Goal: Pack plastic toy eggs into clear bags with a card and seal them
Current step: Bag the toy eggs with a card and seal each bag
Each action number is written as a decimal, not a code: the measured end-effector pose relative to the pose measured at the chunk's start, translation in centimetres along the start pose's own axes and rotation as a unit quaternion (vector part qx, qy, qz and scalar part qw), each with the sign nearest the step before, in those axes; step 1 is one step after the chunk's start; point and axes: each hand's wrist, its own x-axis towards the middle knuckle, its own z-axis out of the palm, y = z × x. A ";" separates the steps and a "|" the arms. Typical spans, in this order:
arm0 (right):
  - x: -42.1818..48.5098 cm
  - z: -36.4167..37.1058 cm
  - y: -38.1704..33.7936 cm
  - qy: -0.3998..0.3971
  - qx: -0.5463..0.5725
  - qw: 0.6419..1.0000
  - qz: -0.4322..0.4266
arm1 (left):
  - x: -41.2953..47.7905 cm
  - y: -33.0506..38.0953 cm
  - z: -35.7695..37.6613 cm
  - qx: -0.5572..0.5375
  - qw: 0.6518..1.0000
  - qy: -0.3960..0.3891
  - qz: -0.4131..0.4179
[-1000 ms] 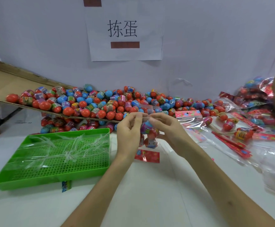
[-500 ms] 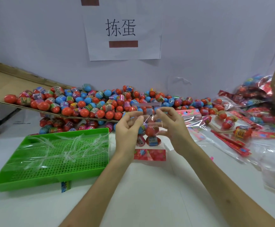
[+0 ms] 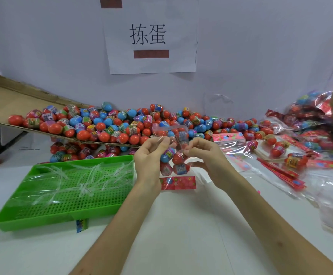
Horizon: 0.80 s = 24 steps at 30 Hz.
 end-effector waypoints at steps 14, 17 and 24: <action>0.2 0.1 0.4 0.042 0.034 0.998 -0.015 | 0.2 -0.1 -0.1 -0.034 0.998 0.040 0.017; 0.2 0.3 0.4 0.043 0.020 0.999 -0.008 | 0.5 0.0 -0.1 -0.050 0.996 0.069 0.035; 0.1 0.9 0.3 0.037 0.022 0.999 -0.013 | 0.7 -0.4 -0.2 -0.054 0.989 0.133 0.045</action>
